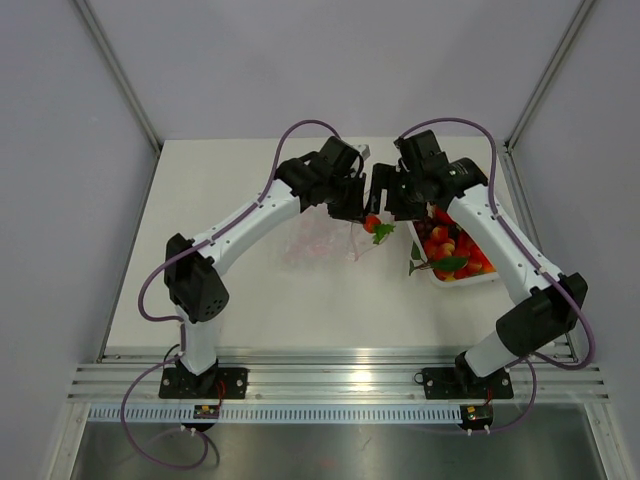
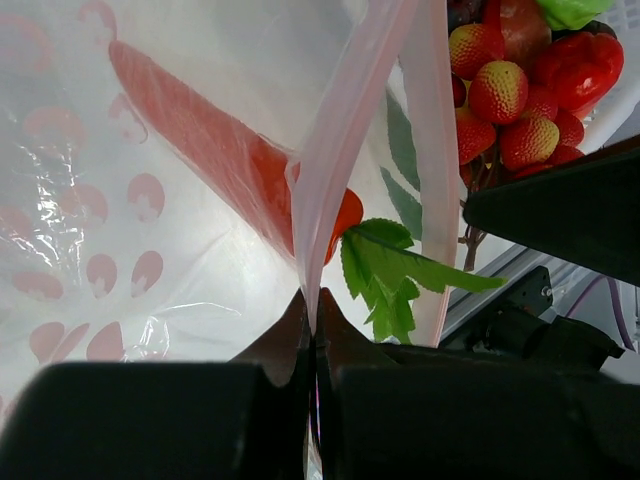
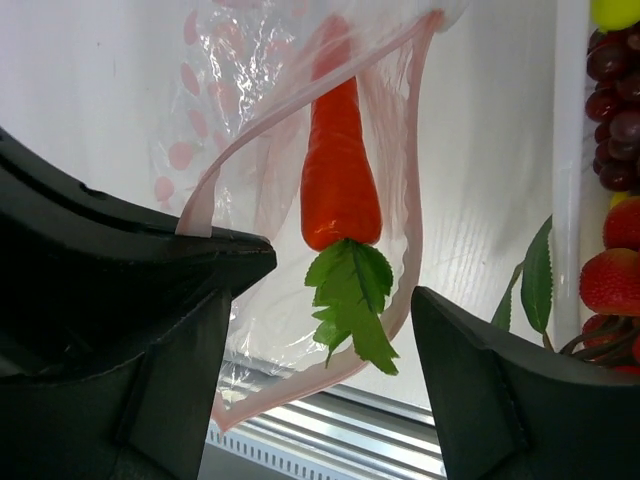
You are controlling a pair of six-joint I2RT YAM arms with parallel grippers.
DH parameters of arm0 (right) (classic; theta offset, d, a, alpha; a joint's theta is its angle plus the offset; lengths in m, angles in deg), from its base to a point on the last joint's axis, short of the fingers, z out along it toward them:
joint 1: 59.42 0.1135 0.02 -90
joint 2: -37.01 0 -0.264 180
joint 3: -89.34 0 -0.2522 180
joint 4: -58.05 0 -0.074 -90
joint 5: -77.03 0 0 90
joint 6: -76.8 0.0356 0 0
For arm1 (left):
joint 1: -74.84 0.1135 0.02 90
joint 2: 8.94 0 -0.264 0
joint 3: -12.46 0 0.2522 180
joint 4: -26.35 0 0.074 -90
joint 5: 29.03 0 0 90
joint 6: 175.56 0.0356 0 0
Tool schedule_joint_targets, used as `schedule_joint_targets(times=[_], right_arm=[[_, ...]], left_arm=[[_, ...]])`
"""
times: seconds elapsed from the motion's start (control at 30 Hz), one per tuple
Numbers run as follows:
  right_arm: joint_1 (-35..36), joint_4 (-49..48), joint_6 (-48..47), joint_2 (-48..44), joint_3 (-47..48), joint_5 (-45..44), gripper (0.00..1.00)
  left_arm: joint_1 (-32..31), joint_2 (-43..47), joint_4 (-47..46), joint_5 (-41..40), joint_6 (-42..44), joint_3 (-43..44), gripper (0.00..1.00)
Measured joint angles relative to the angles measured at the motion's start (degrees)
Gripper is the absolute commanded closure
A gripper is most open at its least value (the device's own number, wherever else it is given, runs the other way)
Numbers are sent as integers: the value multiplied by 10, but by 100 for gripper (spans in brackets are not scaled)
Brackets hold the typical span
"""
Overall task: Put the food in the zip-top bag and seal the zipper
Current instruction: Place the fake vegetable in the zipper food storage bag, then adjust the zipper food storage bag at the center of the board.
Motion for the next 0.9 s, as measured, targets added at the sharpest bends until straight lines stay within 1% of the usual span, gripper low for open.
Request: schedule_joint_targets(times=[0.07,0.1,0.17,0.2,0.37,0.4,0.43,0.53,0.73,0.9], right_arm=[[0,0,-1,-14,0,-16,29],[0,0,-1,-21,0,-27,42],[0,1,-2,-40,-1,-51,51],[-1,0,0,-51,-3,-62,53],[-26,-10,2,-102,-27,-84,52],[-38,-11,3,-110,-35,-83,50],[-49,-12,4,-115,-43,-81,43],[-68,-22,9,-119,-63,-62,33],[-68,-58,24,-114,-93,3,33],[-68,-76,31,-113,-96,26,34]], left_arm=[[0,0,-1,2,-1,0,100],[1,0,-1,2,-1,0,100],[3,0,-1,5,-2,0,100],[4,0,-2,7,-3,0,100],[18,1,-2,24,-7,-1,100],[21,3,-3,29,-7,-1,100],[25,5,-3,34,-8,-1,100],[34,16,-3,46,-9,-1,100],[41,31,-3,61,-10,1,100],[41,38,-7,81,-12,1,100]])
